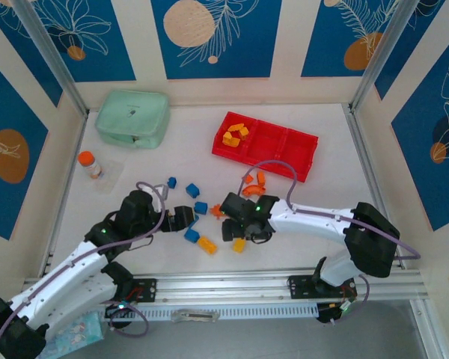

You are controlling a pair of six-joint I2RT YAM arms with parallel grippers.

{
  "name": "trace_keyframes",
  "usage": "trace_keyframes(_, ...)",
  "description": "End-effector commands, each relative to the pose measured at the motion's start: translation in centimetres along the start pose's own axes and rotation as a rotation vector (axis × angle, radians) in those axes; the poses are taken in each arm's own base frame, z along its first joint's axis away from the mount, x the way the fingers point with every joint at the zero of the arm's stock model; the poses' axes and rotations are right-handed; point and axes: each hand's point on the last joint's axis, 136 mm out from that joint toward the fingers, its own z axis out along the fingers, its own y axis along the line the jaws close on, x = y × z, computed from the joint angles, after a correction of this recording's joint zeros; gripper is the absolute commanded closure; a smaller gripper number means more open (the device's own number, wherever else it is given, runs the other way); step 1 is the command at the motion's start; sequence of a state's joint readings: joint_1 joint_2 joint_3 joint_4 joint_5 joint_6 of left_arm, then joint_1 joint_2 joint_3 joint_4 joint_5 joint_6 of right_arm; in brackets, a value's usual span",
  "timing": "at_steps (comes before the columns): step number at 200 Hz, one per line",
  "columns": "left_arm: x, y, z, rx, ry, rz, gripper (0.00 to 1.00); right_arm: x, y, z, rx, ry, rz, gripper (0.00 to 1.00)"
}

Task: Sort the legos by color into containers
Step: Pick up the lego from the bottom-center of the table.

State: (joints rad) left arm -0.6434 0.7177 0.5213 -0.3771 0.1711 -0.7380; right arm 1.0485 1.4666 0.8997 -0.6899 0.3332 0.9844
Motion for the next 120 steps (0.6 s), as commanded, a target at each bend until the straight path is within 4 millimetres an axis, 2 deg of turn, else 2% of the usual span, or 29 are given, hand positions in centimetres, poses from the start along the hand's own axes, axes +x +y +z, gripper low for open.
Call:
trace_keyframes(1, -0.2, -0.1, 0.5, -0.006, -0.027, -0.001, 0.01, 1.3, -0.1, 0.7, -0.014, 0.018, 0.102, 0.14)
trace_keyframes(47, -0.2, -0.2, 1.1, -0.017, -0.026, 0.012, 0.01, 1.6, 0.1, 2.4, 0.006, 0.021, 0.126, 0.27)
trace_keyframes(120, -0.4, -0.3, 1.2, -0.026, -0.025, 0.02, 0.01, 1.0, 0.9, 2.9, 0.027, 0.001, 0.092, 0.52)
